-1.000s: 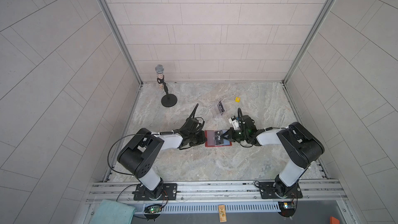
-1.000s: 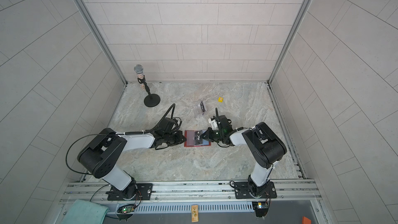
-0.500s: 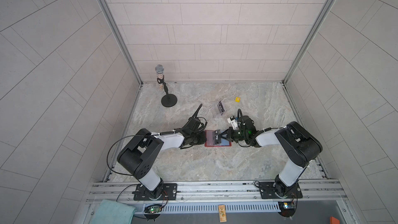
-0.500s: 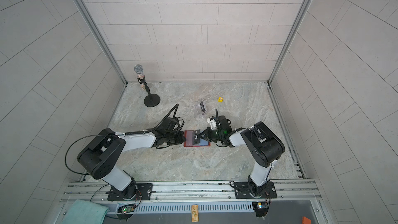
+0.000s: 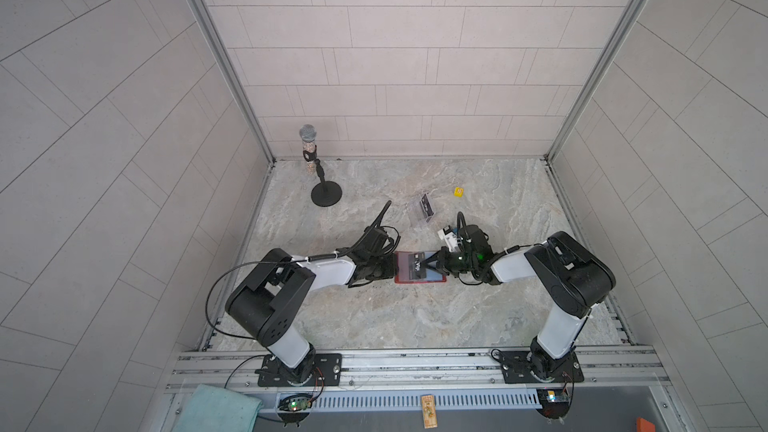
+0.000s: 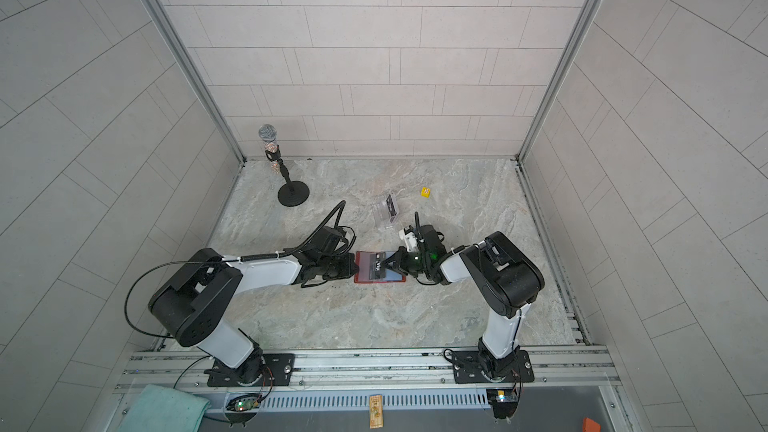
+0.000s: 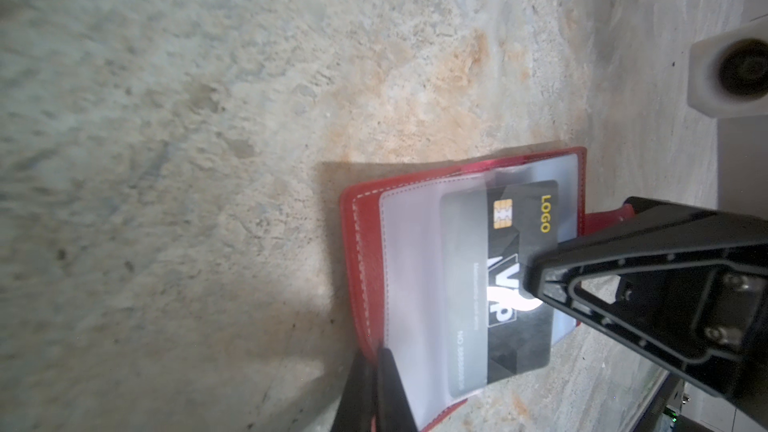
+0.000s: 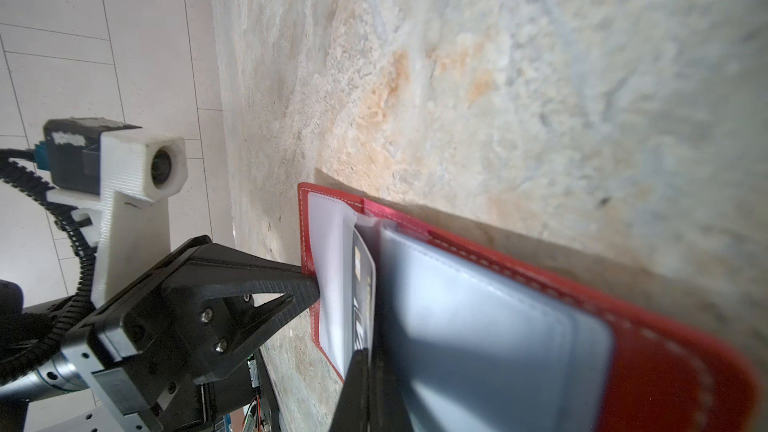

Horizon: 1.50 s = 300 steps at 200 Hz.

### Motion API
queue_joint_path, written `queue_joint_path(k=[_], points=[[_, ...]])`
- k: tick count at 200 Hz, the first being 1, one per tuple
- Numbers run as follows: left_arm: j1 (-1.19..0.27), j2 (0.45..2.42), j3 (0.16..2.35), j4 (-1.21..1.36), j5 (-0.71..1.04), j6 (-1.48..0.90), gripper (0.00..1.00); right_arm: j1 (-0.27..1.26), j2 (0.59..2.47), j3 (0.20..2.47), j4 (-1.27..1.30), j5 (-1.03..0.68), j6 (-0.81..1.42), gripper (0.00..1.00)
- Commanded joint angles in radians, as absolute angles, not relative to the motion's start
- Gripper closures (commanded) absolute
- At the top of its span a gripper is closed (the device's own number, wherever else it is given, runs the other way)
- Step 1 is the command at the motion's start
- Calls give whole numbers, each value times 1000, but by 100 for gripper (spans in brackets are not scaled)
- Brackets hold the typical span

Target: Put the credit cards into the card holder

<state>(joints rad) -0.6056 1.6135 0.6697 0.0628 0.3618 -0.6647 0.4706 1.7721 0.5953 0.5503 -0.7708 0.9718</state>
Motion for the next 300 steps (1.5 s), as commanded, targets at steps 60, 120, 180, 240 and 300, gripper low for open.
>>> queue_joint_path(k=[60,120,180,240,300], points=[[-613,1591,663,3,364,-665,100,513,1693,681,177,-612,792,74],[-613,1580,653,19,372,-676,100,540,1644,735,38,-537,725,57],[-613,1567,652,39,394,-692,100,591,1598,837,-193,-351,616,63],[-613,1565,654,41,401,-694,100,661,1646,941,-371,-149,569,81],[-614,1563,654,42,400,-694,100,692,1696,983,-407,-90,568,91]])
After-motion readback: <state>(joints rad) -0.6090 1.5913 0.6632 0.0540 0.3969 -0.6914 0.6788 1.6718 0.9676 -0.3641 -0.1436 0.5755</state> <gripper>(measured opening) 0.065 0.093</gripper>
